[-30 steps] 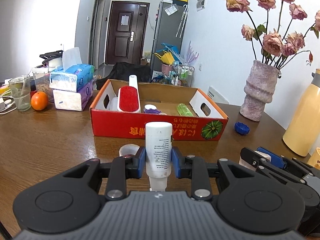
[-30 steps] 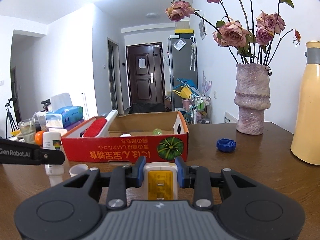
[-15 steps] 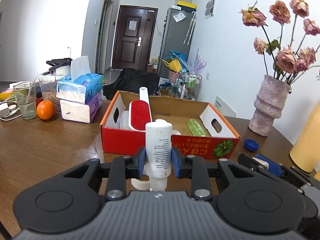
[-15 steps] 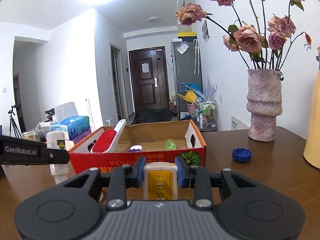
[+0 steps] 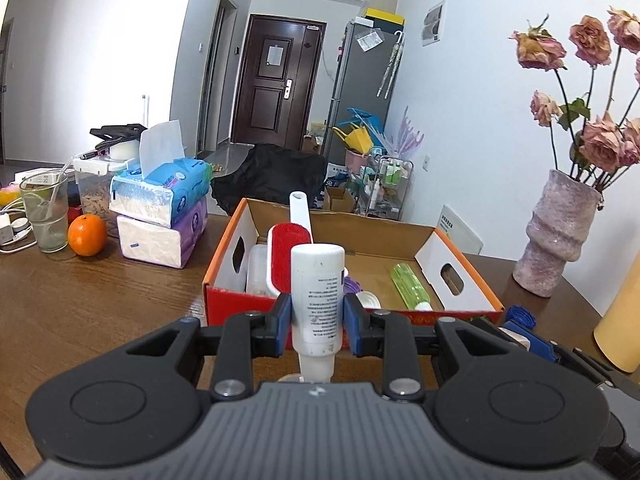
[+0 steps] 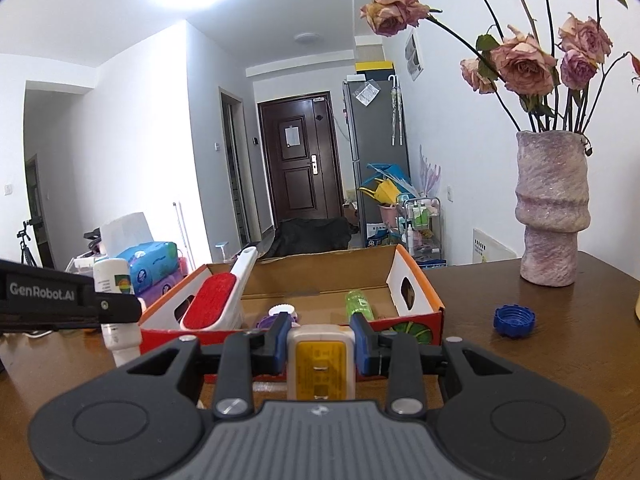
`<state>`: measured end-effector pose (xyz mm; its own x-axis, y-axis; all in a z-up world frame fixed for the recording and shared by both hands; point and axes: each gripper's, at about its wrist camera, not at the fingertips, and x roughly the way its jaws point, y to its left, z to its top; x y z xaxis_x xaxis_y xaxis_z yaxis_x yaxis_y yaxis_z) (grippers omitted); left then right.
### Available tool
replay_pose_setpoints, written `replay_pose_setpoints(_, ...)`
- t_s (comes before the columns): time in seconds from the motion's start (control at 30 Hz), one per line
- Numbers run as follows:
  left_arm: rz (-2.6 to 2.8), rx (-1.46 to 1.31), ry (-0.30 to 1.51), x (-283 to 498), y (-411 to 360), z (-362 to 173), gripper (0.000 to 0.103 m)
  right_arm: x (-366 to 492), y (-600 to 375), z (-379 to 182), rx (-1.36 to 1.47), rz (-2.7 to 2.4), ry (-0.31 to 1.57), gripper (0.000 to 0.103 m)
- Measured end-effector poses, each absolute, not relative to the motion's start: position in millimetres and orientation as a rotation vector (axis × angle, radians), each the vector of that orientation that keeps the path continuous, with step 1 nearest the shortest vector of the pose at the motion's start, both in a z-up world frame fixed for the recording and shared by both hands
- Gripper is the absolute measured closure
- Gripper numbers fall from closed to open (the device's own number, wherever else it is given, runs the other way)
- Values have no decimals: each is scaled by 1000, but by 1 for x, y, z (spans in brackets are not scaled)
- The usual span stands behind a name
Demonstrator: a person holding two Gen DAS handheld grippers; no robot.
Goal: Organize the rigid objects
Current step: 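Carry the lotion tube and plug adapter with both tools over the cardboard box, then lower both tools into the box and open them to drop tube and adapter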
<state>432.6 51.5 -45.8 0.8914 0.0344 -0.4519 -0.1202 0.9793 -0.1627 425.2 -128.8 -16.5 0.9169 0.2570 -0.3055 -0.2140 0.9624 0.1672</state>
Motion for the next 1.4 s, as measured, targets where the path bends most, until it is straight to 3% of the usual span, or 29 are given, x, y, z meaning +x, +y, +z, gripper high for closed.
replay_pose_setpoints(1.4,94,-213,447,551,78,-44,75,533,-114,-17,142,245,305,72)
